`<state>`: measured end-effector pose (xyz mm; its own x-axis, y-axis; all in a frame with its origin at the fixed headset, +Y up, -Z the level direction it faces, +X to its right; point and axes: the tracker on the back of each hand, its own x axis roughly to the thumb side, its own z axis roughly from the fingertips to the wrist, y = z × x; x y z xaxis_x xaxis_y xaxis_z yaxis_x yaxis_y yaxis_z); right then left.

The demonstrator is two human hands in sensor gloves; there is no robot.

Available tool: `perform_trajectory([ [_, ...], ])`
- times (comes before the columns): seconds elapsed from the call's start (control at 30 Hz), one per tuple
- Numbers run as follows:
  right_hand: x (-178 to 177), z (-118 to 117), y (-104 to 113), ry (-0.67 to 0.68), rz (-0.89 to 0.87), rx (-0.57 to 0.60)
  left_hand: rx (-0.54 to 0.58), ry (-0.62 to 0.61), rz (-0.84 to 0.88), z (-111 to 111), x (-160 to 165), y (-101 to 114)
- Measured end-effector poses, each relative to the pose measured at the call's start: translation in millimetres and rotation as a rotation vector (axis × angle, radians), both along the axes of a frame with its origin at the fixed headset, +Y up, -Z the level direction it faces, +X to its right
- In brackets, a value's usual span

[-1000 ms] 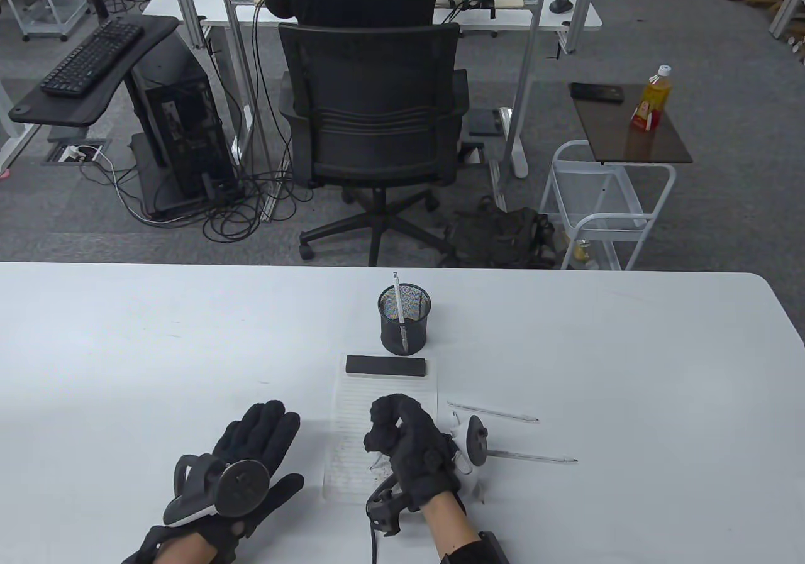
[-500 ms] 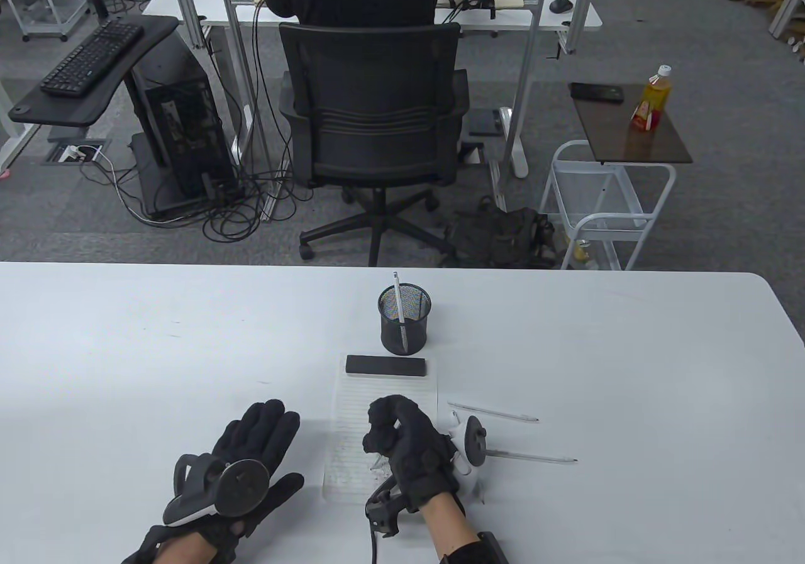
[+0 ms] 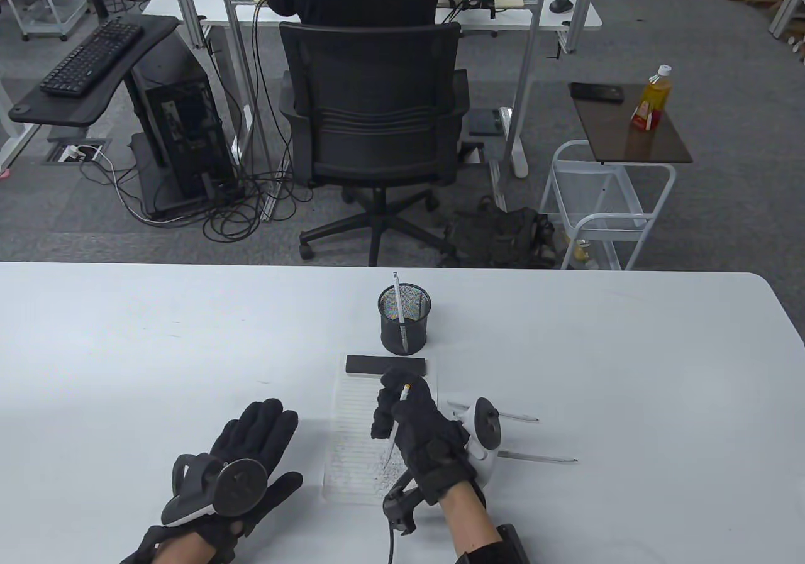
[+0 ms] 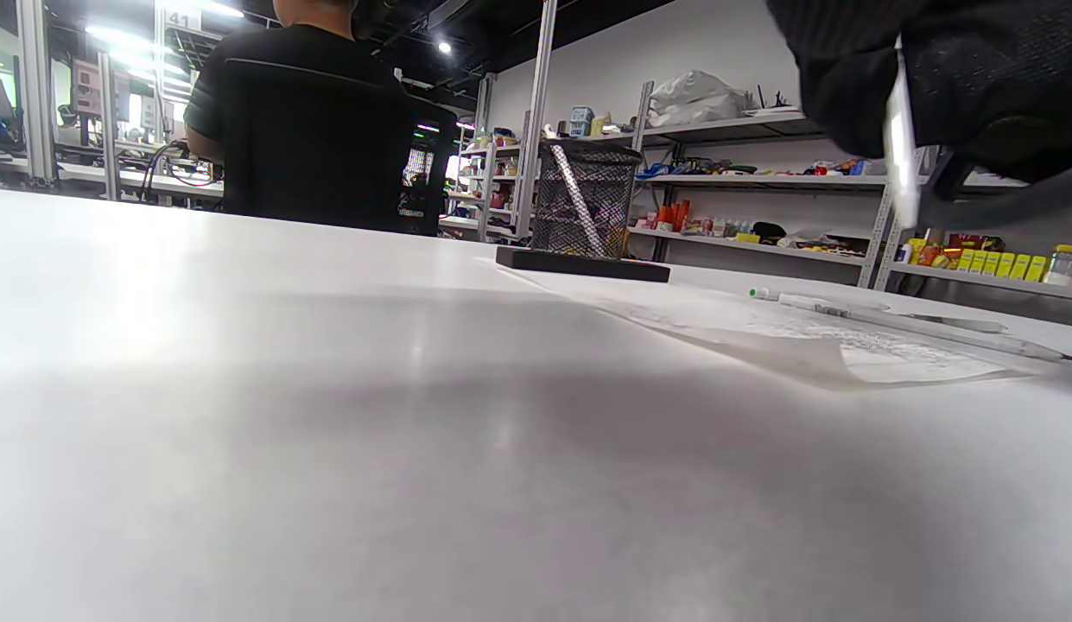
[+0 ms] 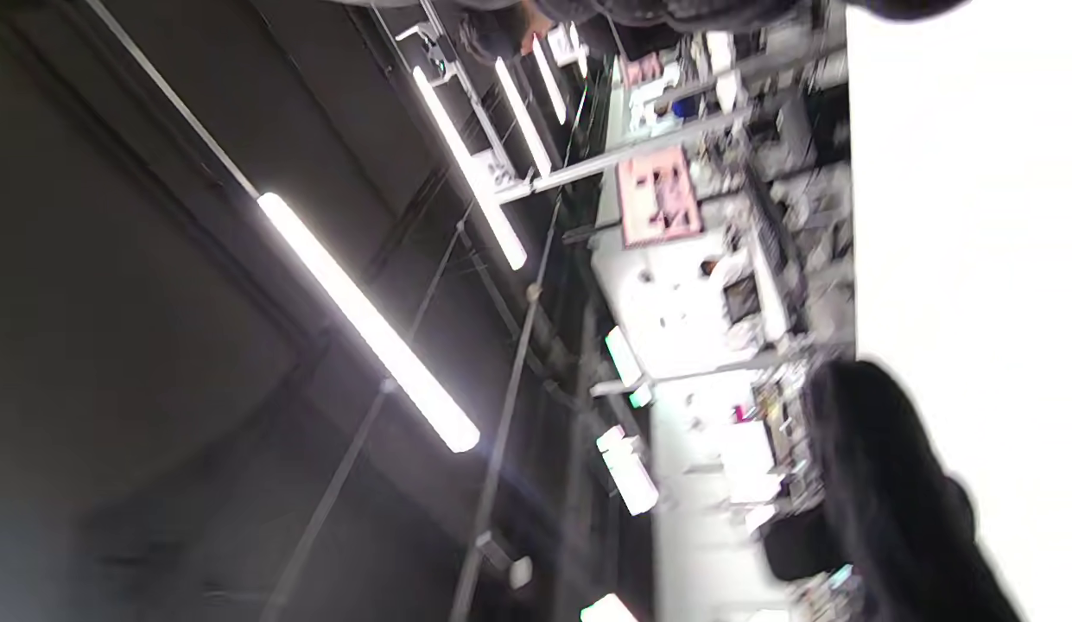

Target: Press to extend mechanical pencil leads

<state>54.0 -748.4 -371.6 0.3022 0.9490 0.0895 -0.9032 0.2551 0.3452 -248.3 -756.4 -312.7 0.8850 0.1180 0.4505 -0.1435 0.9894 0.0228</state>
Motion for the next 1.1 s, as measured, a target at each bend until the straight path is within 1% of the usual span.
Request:
perform_trajectory([
  [0.03,10,1,8,0.002,0.096,0.011,0.002,-0.001,-0.004,0,0,0],
  [0.07,16,2,14,0.006,0.154,0.02,0.003,-0.002,-0.007,-1,0,0],
  [0.2,55,9,35,-0.01,0.433,-0.014,0.005,-0.005,-0.007,0,1,1],
  [0.23,61,11,37,-0.018,0.481,-0.032,0.006,-0.006,-0.009,0,1,1],
  [0.27,70,13,39,-0.033,0.565,-0.057,0.009,-0.007,-0.012,-1,1,1],
  [0.37,91,19,38,-0.027,0.868,-0.071,0.009,-0.008,-0.011,0,1,1],
  [0.4,98,21,36,-0.037,1.002,-0.072,0.01,-0.009,-0.012,0,2,1],
  [0.43,100,22,35,-0.04,1.047,-0.063,0.011,-0.009,-0.014,0,2,1],
  [0.47,107,25,33,-0.053,1.165,-0.041,0.012,-0.01,-0.016,0,2,1],
  [0.63,117,31,16,-0.066,1.378,-0.077,0.013,-0.01,-0.017,0,3,1],
  [0.73,113,34,5,-0.064,1.511,-0.024,0.012,-0.01,-0.019,1,3,1],
  [0.87,102,38,-6,-0.068,1.691,0.101,0.009,-0.012,-0.025,0,4,0],
  [0.97,97,38,-11,-0.084,1.761,0.171,0.008,-0.012,-0.02,1,4,0],
  [1.1,95,38,-13,-0.094,1.766,0.194,0.008,-0.013,-0.024,1,4,0],
])
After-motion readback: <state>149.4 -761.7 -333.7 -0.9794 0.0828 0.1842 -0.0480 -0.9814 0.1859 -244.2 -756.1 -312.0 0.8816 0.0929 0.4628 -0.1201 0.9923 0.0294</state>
